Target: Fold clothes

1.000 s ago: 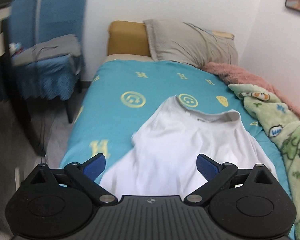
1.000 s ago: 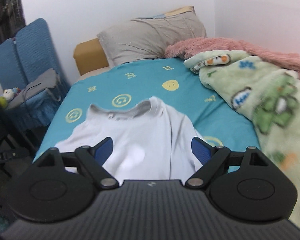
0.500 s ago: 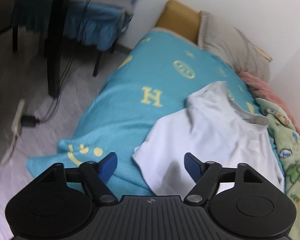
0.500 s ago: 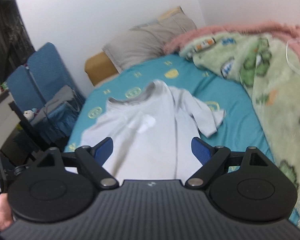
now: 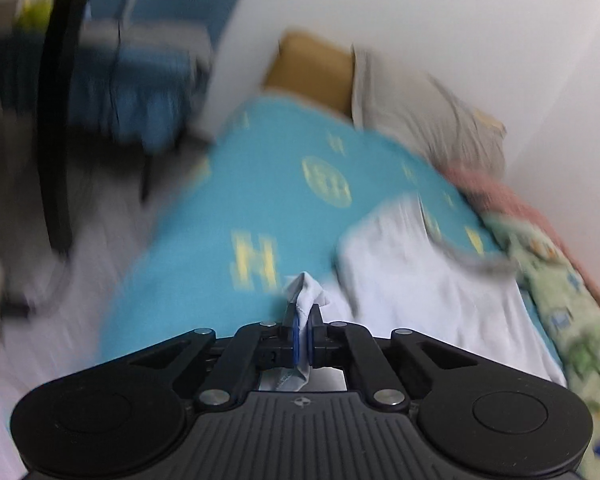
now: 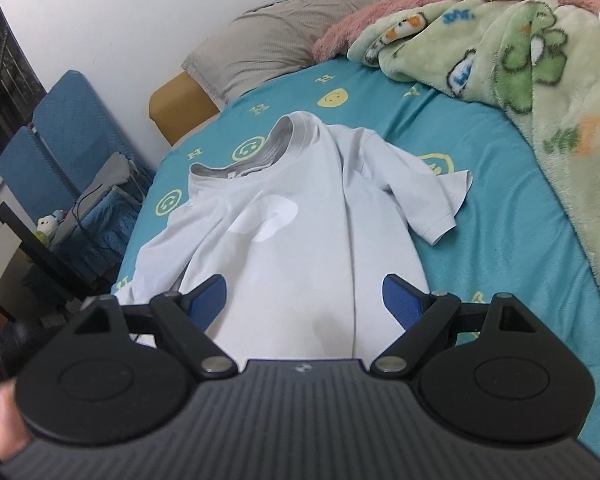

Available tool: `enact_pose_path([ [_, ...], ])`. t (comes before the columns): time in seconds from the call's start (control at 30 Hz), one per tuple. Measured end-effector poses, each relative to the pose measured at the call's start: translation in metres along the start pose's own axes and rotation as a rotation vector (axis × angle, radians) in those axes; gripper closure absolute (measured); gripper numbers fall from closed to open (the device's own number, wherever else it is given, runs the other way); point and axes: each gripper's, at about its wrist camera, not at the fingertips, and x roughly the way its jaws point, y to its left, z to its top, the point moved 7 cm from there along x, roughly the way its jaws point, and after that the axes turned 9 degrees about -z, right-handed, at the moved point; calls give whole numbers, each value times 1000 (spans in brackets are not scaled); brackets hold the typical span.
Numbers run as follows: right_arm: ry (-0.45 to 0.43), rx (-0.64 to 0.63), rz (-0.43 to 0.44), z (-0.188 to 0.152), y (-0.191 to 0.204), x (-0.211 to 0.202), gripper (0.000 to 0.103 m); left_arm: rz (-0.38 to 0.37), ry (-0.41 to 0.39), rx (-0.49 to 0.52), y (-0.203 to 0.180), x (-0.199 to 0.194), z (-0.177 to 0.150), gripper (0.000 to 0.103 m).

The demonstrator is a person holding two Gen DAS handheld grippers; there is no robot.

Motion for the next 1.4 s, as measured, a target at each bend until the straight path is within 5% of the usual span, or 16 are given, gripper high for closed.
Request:
enact_pose_path([
  [0.2, -26, -46, -24, 3, 4, 15, 17, 271, -133, 148, 37, 20, 137, 100],
  [0.3, -53, -66, -51, 7, 4, 24, 17, 433, -168, 176, 44, 45, 178, 100],
  [0.37, -70, -76, -66, 10, 2, 30, 17, 484, -125, 164, 54, 68, 179, 99],
  [0.47, -89, -89, -84, 13, -3, 37, 17, 456, -58, 145, 60, 93, 161, 91],
  [0.6, -89, -97, -81, 14, -4, 42, 17, 399, 5, 169, 44, 94, 126, 58],
  [0.83, -75, -93, -39, 13, -2, 37, 17, 196, 53, 189, -26, 9, 37, 33],
  [1.1, -108, -94, 7, 18, 1, 4, 17, 78, 49, 154, -112, -113, -65, 27],
  [1.4, -141, -53, 51, 27, -2, -40, 20, 19, 2, 241, -161, -179, -117, 21],
])
